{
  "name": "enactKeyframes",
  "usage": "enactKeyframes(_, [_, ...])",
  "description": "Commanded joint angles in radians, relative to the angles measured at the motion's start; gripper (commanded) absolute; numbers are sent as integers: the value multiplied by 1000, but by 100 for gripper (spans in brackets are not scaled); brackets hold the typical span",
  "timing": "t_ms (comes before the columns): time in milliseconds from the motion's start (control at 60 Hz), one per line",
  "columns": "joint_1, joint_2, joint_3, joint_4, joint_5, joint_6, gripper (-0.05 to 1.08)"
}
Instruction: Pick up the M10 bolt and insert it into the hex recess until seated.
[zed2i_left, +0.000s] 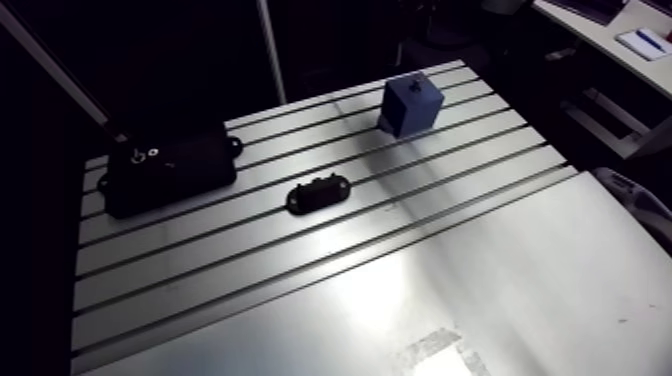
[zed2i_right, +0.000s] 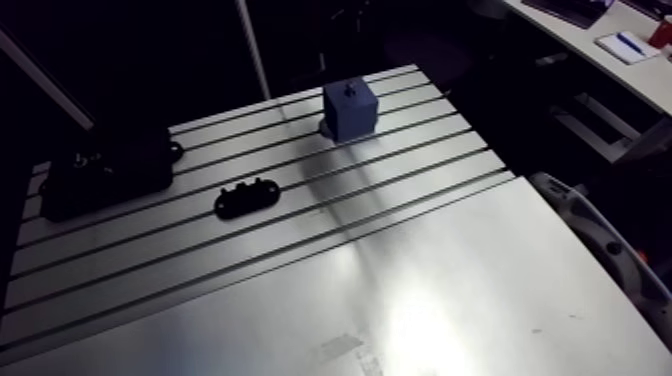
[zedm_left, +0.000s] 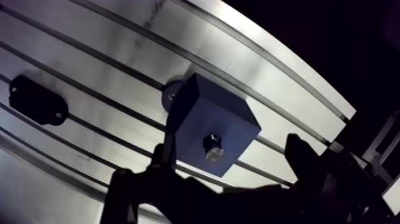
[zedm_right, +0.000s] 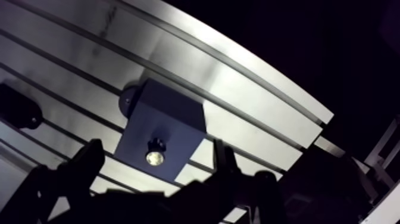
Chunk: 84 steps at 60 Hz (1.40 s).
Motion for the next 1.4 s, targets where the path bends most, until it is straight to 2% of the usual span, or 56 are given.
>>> enactKeyframes(17, [-8,-4,-3,-2,15,39,1])
enactKeyframes(400, [-15,-17,-5,-2,16,59,1])
enactKeyframes(833, [-12,-78,31,14,14,373,1])
enactKeyframes(950, [-10,-87,26,53,15,426,16])
enactKeyframes(1017, [-7,-87,28,80,27,448,22])
enactKeyframes(1033, [-8,-87,28,93,38,457,30])
enactKeyframes(1050, [-8,-87,28,93,38,457,30])
enactKeyframes(1067, [-12,-87,28,104,53,472,39])
enactKeyframes(1083, [-12,-87,28,104,53,472,39])
enactKeyframes(1100, [-14,-87,26,114,64,487,49])
enactKeyframes(1117, [-14,-87,26,114,64,487,49])
enactKeyframes(1150, [-16,-90,26,121,78,515,67])
enactKeyframes(1167, [-16,-90,26,121,78,515,67])
enactKeyframes(1183, [-20,-93,26,122,77,526,75])
enactKeyframes(1200, [-20,-93,26,122,77,526,75])
enactKeyframes(1217, [-25,-96,26,122,77,533,82])
enactKeyframes(1233, [-25,-96,26,122,77,533,82])
enactKeyframes(1250, [-29,-97,27,122,78,535,88])
enactKeyframes(1333, [-41,-98,30,122,80,532,92])
enactKeyframes(1400, [-44,-101,38,124,84,522,101])
